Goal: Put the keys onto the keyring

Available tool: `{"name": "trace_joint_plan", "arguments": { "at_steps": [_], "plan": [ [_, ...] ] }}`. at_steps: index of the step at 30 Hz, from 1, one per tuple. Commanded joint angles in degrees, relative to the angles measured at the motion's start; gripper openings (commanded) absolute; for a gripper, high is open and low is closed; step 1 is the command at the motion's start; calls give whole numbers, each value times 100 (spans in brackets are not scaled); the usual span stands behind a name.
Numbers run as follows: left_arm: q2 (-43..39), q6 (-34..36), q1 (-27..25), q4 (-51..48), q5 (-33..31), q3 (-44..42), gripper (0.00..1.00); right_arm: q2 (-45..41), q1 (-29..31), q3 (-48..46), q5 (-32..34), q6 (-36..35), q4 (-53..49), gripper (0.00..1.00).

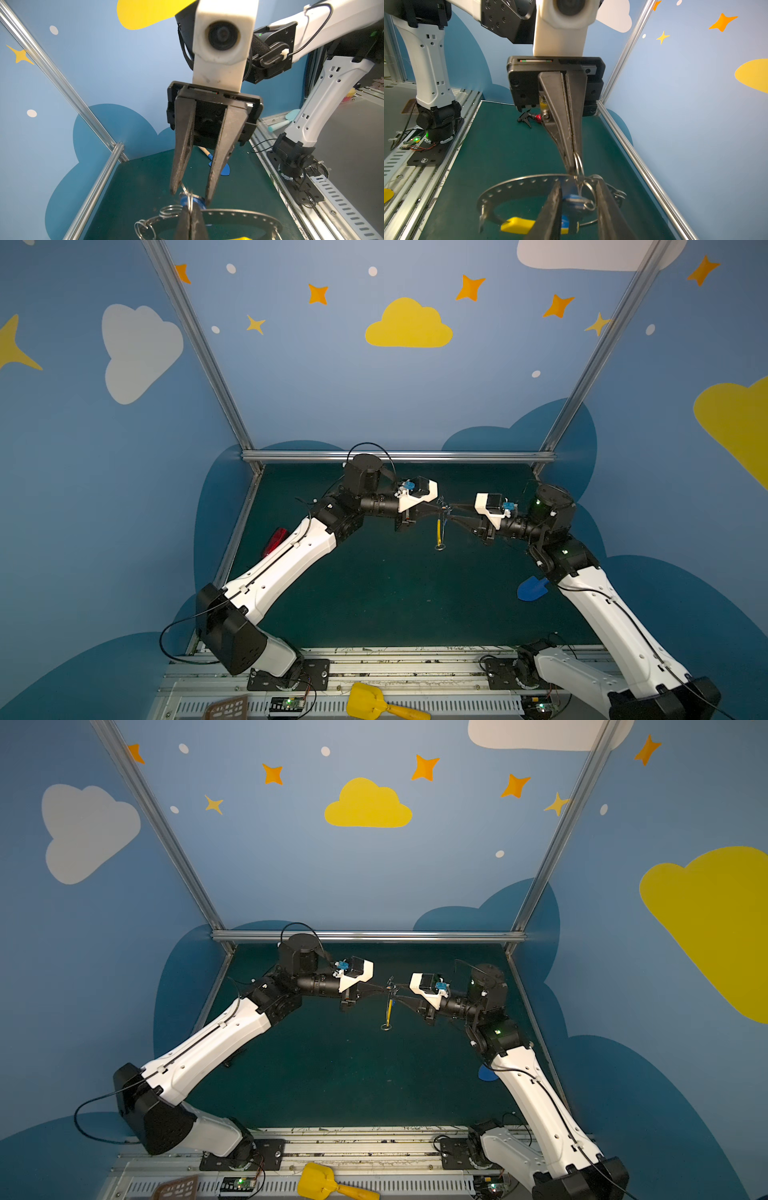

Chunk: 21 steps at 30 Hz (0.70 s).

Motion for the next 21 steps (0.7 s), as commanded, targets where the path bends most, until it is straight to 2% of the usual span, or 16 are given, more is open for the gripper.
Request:
{"name": "trace_joint_plan", "arguments": {
  "at_steps": [1,5,10,17,21],
  "plan": [
    [-121,-82,7,199,160,-10,3,80,5,90,-126,61,135,23],
    [-113,-56,-5,177,137,-10,3,168,5,157,-202,80,140,15],
    [-95,-29,-7,179,79,-1,4,167,5,174,-251,39,86,0],
    [93,354,-103,-402,-147,281,3,159,5,269,-352,-10,-73,0],
    [192,816,-169,-1044,-593,573,14,217,0,523,-191,-89,-691,0]
  ]
}}
